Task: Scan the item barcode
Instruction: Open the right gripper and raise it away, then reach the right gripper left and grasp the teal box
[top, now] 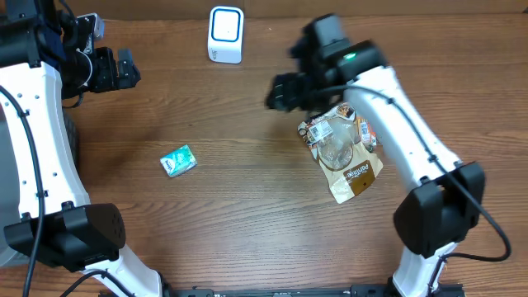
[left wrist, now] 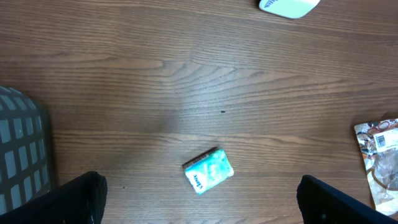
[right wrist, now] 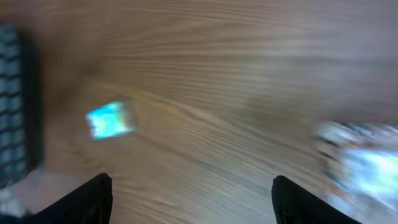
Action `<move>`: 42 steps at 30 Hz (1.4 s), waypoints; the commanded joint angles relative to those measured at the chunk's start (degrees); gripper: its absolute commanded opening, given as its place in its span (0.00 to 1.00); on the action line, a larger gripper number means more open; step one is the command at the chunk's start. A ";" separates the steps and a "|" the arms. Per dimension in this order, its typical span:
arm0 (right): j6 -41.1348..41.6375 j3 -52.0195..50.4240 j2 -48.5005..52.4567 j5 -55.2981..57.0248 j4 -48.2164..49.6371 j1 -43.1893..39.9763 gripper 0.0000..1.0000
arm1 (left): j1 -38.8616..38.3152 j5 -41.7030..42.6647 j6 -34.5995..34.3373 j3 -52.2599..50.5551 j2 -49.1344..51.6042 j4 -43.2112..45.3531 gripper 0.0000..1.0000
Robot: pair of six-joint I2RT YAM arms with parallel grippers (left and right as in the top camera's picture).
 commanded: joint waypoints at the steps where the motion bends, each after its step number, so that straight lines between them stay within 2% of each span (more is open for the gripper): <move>1: 0.68 1.01 2.67 -1.60 3.96 5.97 0.78 | -0.39 0.50 0.87 0.28 -0.22 0.11 1.00; 6: 3.76 1.01 7.63 -1.49 8.83 11.58 0.74 | -0.39 0.52 0.87 0.28 -0.22 0.13 1.00; 13: 4.00 1.01 13.27 -1.42 15.21 18.08 0.73 | -0.39 0.50 0.87 0.28 -0.22 0.13 1.00; 16: 4.66 1.01 16.02 -1.42 18.01 20.06 0.68 | -0.39 0.50 0.87 0.28 -0.22 0.15 1.00; 19: 5.70 1.01 18.45 -1.44 19.69 20.74 0.63 | -0.39 0.50 0.87 0.28 -0.22 0.15 1.00; 33: 5.42 0.96 22.23 0.96 26.88 21.20 0.47 | -0.39 0.50 0.87 0.28 -0.22 0.13 1.00; 39: 5.42 0.83 24.85 0.87 28.79 21.20 0.31 | -0.39 0.50 0.87 0.28 -0.22 0.13 1.00; 42: 4.94 0.74 25.33 0.92 29.81 21.57 0.27 | -0.39 0.50 0.87 0.28 -0.22 0.13 1.00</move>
